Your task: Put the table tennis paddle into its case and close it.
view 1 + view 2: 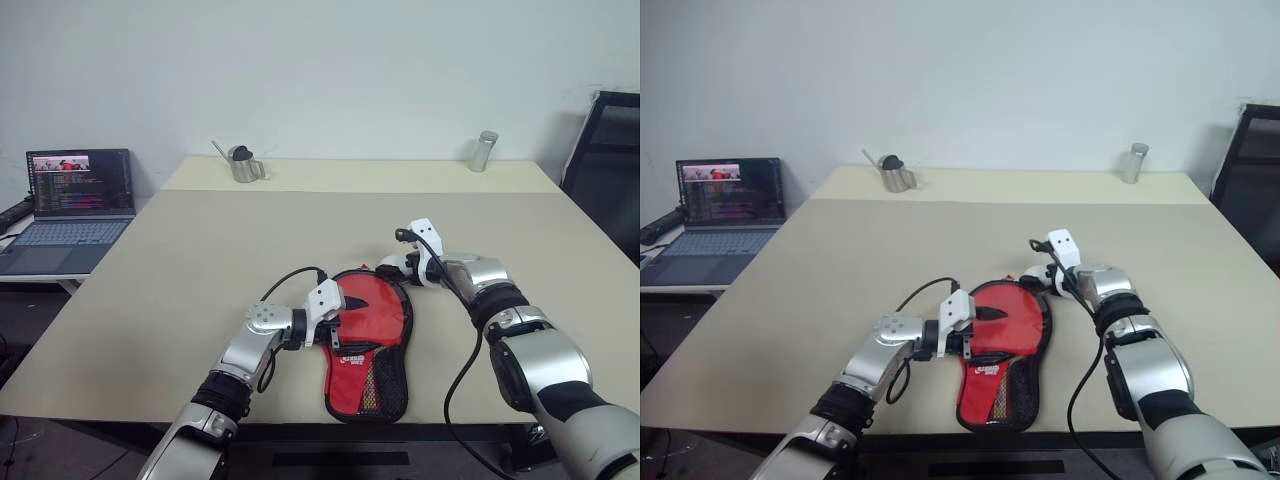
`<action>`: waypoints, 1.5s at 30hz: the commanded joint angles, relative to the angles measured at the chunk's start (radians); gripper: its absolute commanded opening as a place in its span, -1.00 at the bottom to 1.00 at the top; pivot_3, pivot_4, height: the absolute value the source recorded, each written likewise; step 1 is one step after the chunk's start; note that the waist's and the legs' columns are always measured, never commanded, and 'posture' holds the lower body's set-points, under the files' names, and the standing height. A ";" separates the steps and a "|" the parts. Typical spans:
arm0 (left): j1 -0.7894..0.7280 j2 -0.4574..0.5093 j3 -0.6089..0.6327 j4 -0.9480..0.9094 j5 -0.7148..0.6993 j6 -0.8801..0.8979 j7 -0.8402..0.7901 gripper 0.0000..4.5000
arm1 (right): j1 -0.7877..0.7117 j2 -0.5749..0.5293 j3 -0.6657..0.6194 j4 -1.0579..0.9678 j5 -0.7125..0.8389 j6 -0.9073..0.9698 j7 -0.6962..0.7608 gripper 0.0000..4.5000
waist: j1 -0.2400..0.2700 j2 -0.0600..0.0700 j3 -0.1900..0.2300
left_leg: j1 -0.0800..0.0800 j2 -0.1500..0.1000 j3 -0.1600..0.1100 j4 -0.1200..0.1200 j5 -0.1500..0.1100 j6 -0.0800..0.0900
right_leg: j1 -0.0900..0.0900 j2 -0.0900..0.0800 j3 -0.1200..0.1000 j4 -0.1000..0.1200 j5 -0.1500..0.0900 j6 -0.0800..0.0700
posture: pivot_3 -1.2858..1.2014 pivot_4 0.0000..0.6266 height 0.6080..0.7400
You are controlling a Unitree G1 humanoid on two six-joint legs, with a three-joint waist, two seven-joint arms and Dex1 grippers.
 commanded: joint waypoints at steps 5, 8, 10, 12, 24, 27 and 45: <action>-0.057 -0.009 -0.015 0.059 0.041 -0.059 0.012 1.00 | -0.024 0.010 -0.012 0.000 -0.042 -0.049 -0.005 0.43 | 0.000 0.000 0.000 | 0.000 0.000 0.000 0.000 0.000 0.000 | 0.000 0.000 0.000 0.000 0.000 0.000 | 0.03 -0.52 1.00; -0.093 -0.013 -0.021 0.135 0.069 -0.102 0.020 1.00 | -0.019 0.016 -0.011 -0.004 -0.052 -0.050 -0.005 -0.02 | 0.000 0.000 0.000 | 0.000 0.000 0.000 0.000 0.000 0.000 | 0.000 0.000 0.000 0.000 0.000 0.000 | 0.03 -0.52 1.00; -0.112 -0.019 -0.025 0.184 0.080 -0.120 0.022 1.00 | -0.015 0.022 -0.013 -0.010 -0.054 -0.046 -0.003 -0.31 | 0.000 0.000 0.000 | 0.000 0.000 0.000 0.000 0.000 0.000 | 0.000 0.000 0.000 0.000 0.000 0.000 | 0.03 -0.52 1.00; -0.123 -0.023 -0.032 0.224 0.092 -0.136 0.022 1.00 | -0.012 0.026 -0.014 -0.015 -0.057 -0.042 -0.001 -0.56 | 0.000 0.000 0.000 | 0.000 0.000 0.001 0.000 0.000 0.000 | 0.000 0.000 0.000 0.000 0.000 0.000 | 0.03 -0.52 1.00; -0.106 0.016 -0.093 0.389 0.171 -0.143 0.011 1.00 | -0.019 0.037 -0.011 -0.050 -0.069 -0.043 0.000 -0.77 | -0.002 0.005 -0.007 | 0.007 0.000 0.002 0.000 0.000 0.000 | 0.005 0.000 0.001 0.002 0.001 -0.001 | 0.03 -0.52 1.00; -0.108 0.017 -0.095 0.401 0.170 -0.143 0.008 1.00 | -0.032 0.030 -0.014 -0.052 -0.070 -0.049 -0.005 -0.77 | -0.003 0.006 -0.010 | 0.008 0.000 0.002 0.000 0.000 0.000 | 0.006 0.000 0.001 0.002 0.001 -0.001 | 0.03 -0.52 1.00; -0.111 -0.018 -0.095 0.517 0.170 -0.131 0.005 1.00 | 0.103 -0.115 0.008 -0.347 -0.085 0.072 0.055 -0.77 | -0.002 0.008 -0.014 | 0.021 0.001 0.002 -0.001 0.000 0.000 | 0.019 0.000 0.001 0.000 0.001 -0.001 | 0.03 -0.52 1.00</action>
